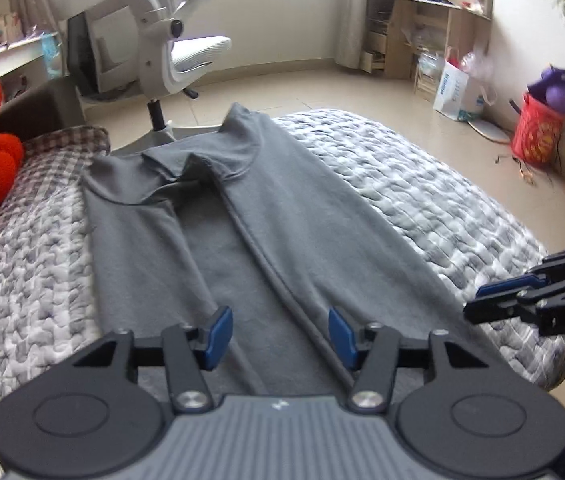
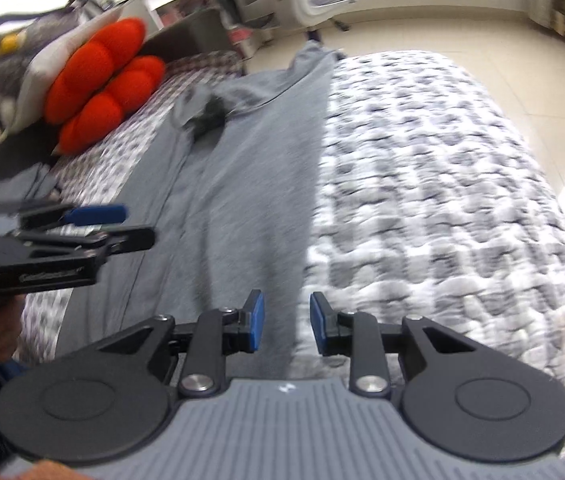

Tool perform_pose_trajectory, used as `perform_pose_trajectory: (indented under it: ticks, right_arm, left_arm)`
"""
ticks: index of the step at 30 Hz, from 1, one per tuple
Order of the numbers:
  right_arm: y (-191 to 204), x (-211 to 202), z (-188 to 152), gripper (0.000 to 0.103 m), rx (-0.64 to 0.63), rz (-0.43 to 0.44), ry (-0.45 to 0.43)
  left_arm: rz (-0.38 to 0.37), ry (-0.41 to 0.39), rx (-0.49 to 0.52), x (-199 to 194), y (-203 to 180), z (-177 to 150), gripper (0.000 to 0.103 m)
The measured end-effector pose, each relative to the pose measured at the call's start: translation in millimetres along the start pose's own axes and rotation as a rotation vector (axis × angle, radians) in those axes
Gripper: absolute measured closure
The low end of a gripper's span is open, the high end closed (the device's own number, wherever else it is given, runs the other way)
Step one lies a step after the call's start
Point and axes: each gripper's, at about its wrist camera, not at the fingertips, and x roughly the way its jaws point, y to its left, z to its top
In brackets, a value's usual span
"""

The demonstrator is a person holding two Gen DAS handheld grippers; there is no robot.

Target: Fold clothes

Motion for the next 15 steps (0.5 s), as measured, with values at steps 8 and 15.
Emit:
perform_pose_trajectory:
  ticks: [8, 15]
  right_arm:
    - [7, 8, 13, 0.073, 0.017, 0.022, -0.013]
    - [20, 24, 18, 0.073, -0.019, 0.071, 0.039]
  left_arm:
    - [-0.089, 0.017, 0.085, 1, -21, -14, 0.049]
    - [-0.066, 0.088, 0.225, 6, -34, -31, 0.048]
